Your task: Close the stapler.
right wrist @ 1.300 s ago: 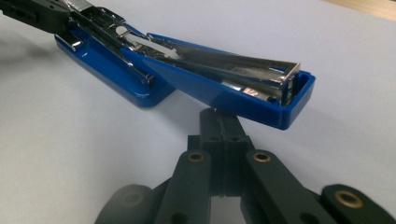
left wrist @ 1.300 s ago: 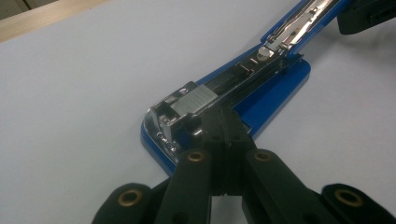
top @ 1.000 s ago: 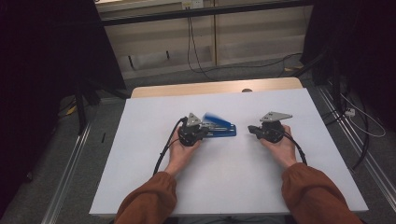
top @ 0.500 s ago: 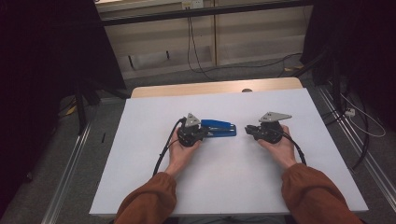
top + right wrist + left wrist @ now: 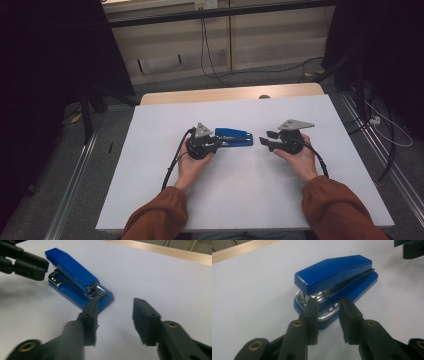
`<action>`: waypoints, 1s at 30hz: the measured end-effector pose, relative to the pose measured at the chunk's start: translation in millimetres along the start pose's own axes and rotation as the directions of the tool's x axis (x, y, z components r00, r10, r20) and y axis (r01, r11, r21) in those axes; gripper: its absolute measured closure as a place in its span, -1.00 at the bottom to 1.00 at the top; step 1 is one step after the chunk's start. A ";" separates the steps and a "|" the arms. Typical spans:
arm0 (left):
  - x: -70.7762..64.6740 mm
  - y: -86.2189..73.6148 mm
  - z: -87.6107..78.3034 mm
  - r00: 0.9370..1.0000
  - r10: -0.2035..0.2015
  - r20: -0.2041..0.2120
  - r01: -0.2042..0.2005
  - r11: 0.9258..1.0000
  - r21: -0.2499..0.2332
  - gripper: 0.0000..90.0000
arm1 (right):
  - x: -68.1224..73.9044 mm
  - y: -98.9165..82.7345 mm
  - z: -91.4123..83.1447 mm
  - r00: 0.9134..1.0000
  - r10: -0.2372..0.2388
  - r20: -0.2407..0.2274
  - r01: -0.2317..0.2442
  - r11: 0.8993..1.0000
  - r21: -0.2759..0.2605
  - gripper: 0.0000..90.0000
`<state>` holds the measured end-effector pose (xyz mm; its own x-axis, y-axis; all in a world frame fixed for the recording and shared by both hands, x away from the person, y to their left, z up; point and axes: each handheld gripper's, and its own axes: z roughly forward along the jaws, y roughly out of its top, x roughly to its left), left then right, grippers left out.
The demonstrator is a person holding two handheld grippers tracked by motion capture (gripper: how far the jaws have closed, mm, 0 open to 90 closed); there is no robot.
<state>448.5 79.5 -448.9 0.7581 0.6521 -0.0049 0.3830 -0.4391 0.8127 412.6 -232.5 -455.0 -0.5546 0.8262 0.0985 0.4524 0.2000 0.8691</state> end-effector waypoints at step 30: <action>-0.6 -2.7 -26.0 0.998 -0.021 -0.059 0.016 0.996 -0.082 -0.92 | 13.4 0.0 -16.7 0.996 0.026 0.084 -0.022 0.999 -0.047 -0.91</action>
<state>433.3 96.4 -436.0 0.7175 0.6964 0.0127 0.3503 -0.3766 0.8576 393.5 -230.3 -445.7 -0.4817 0.8727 0.0798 0.4309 0.1565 0.8887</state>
